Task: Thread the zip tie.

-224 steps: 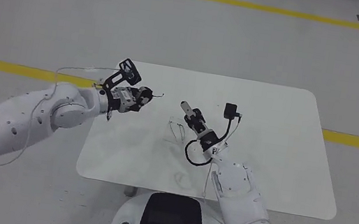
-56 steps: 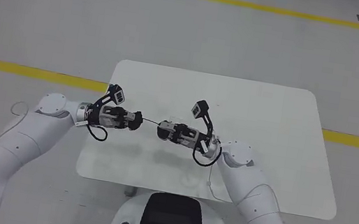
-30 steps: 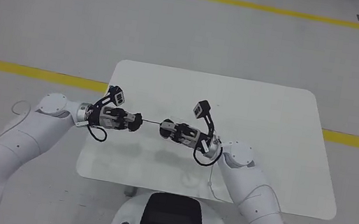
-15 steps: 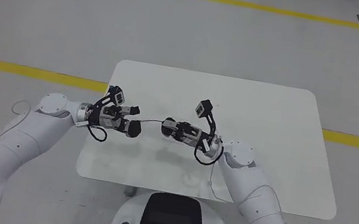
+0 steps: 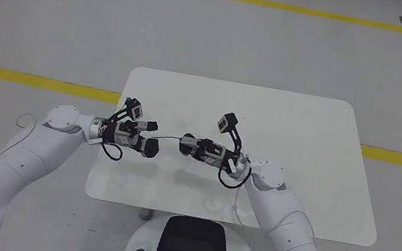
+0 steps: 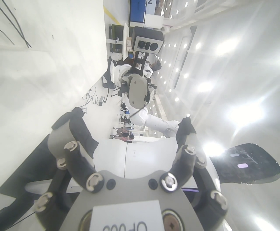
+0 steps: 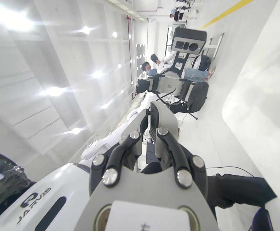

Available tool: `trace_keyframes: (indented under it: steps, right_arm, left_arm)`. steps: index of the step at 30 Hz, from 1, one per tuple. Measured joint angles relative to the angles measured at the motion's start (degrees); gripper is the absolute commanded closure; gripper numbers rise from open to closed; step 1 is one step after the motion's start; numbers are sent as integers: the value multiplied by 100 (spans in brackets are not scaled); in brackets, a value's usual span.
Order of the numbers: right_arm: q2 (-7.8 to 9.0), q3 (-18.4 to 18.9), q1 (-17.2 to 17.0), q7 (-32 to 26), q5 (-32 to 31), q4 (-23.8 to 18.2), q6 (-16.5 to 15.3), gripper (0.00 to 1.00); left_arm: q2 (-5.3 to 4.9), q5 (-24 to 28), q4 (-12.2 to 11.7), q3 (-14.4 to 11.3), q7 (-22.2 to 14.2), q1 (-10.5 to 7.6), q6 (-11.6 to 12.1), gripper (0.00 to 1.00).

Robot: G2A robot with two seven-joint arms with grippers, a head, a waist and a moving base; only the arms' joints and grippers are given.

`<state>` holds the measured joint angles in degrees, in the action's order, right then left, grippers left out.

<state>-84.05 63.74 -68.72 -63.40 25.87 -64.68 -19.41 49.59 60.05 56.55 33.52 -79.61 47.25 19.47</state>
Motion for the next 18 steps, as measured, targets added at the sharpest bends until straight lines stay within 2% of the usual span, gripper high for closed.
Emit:
trace_keyframes:
  steps: [4,12,15,18]
  right_arm:
    - [-14,-112,84,-352,356,130,59,100]
    - [-24,-166,174,-340,430,242,7,100]
    - [-23,-203,111,-229,473,133,104,100]
    - [-19,-229,89,-457,778,105,226,100]
  left_arm:
    - [-41,-111,271,-20,-4,31,2,0]
    - [-59,-149,274,-3,4,34,-2,0]
    - [-64,-258,358,39,197,84,-9,0]
    - [-77,-160,490,129,-11,154,2,0]
